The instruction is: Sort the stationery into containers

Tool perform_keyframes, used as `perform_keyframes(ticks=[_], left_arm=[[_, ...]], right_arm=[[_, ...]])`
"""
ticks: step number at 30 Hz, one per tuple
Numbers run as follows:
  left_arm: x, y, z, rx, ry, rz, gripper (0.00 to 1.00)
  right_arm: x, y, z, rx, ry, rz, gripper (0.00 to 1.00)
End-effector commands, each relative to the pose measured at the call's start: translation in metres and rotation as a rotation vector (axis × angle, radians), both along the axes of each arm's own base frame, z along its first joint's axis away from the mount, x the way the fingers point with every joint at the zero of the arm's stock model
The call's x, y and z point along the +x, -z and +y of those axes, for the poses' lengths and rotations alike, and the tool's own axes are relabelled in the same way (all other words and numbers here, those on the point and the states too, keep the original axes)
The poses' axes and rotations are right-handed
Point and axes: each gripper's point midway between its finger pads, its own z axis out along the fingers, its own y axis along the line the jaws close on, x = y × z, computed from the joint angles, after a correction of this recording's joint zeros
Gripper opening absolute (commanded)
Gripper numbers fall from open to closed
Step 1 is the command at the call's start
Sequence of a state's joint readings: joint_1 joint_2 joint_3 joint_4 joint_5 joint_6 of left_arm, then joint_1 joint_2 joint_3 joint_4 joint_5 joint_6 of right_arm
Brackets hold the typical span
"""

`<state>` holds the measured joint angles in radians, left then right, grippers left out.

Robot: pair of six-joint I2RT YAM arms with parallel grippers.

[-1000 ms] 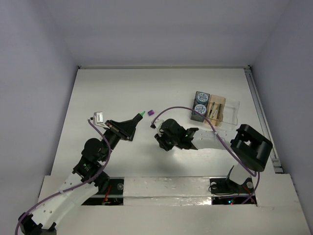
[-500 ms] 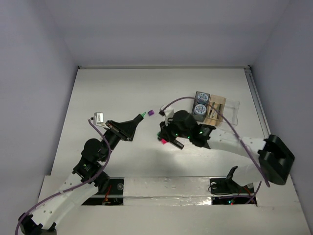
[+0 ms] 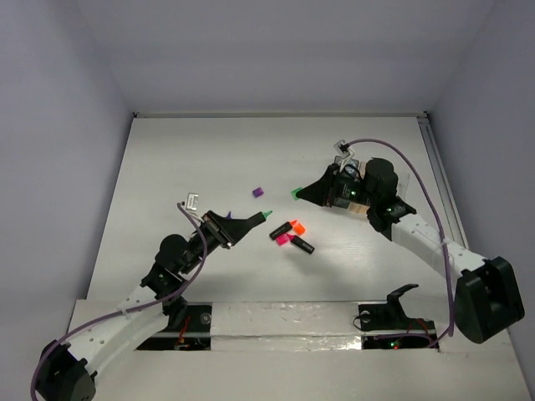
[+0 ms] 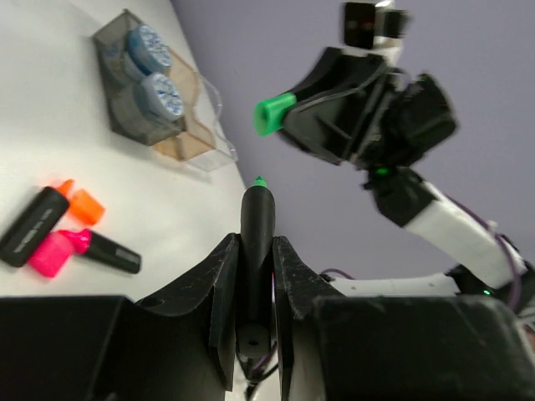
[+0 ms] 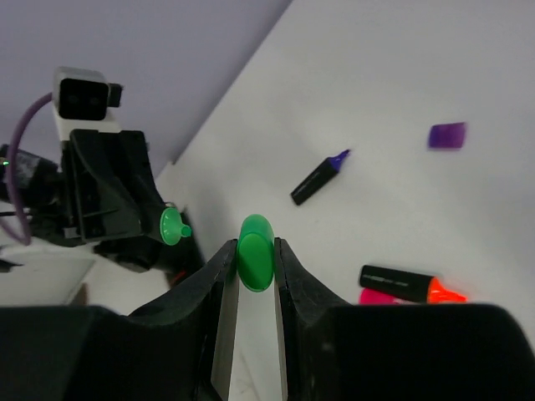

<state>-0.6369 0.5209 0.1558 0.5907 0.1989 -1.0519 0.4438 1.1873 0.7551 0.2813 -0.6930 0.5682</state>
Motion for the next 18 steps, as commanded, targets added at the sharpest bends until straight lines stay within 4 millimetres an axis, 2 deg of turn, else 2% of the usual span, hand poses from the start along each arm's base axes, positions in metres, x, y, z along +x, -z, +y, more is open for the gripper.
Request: perform_keyframes(ticks=[1, 6, 7, 9, 10, 18], left_arm=[[-0.013, -0.042, 0.0, -0.134, 0.062, -0.108, 0.0], [-0.013, -0.05, -0.001, -0.157, 0.07, -0.134, 0.0], [-0.014, -0.05, -0.002, -0.159, 0.073, -0.136, 0.0], [-0.013, -0.048, -0.003, -0.165, 0.076, -0.138, 0.0], [-0.013, -0.049, -0.004, -0.166, 0.079, -0.145, 0.0], [-0.007, -0.052, -0.005, -0.137, 0.062, -0.178, 0.0]], right_arm=[[-0.033, -0.024, 0.011, 0.17, -0.221, 0.07, 0.08], [-0.034, -0.029, 0.011, 0.243, -0.204, 0.111, 0.08], [-0.035, -0.039, 0.01, 0.288, -0.196, 0.112, 0.08], [-0.038, -0.036, 0.009, 0.327, -0.195, 0.148, 0.09], [-0.04, -0.045, 0.008, 0.374, -0.202, 0.15, 0.09], [-0.033, -0.037, 0.006, 0.445, -0.145, 0.252, 0.11]])
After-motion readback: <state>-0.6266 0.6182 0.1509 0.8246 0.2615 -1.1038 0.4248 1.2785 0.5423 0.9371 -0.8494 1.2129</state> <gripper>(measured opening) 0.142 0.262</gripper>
